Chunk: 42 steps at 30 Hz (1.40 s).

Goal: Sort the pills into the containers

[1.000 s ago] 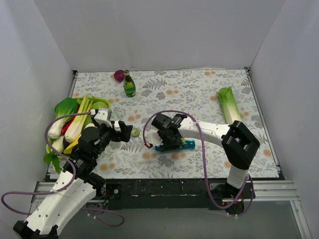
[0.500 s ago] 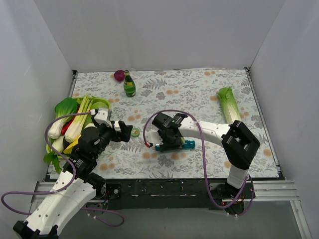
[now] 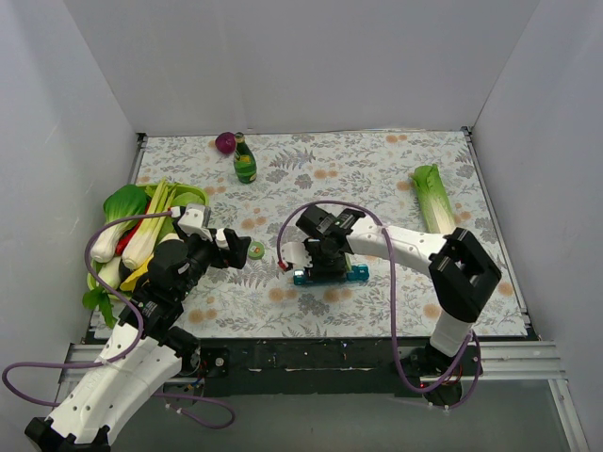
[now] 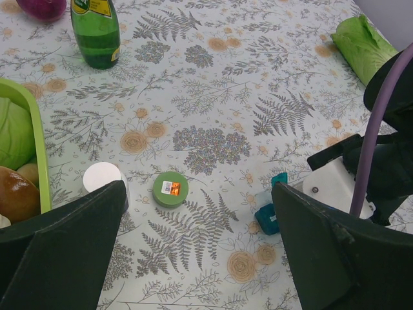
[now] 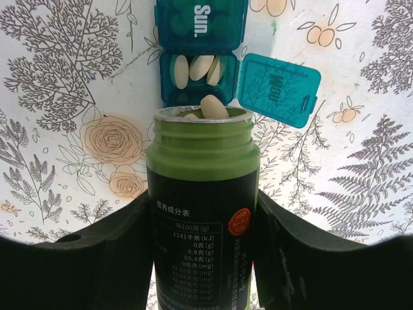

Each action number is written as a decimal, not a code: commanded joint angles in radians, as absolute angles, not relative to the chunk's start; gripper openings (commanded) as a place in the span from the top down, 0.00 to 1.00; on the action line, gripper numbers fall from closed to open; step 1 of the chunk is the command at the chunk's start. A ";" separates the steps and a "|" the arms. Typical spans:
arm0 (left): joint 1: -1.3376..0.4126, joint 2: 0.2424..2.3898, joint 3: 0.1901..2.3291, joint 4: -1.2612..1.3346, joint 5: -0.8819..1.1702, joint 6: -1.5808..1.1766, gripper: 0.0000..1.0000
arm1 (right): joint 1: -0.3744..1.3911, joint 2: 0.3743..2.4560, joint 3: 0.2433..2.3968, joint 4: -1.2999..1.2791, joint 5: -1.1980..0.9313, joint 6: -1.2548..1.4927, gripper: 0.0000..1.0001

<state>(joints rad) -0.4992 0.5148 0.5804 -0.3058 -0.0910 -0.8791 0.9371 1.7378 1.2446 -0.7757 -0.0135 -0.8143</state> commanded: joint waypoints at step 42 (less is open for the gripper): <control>-0.495 0.670 0.853 -0.476 -0.020 -1.081 0.02 | 0.539 1.096 1.419 -0.105 -0.741 -0.132 0.99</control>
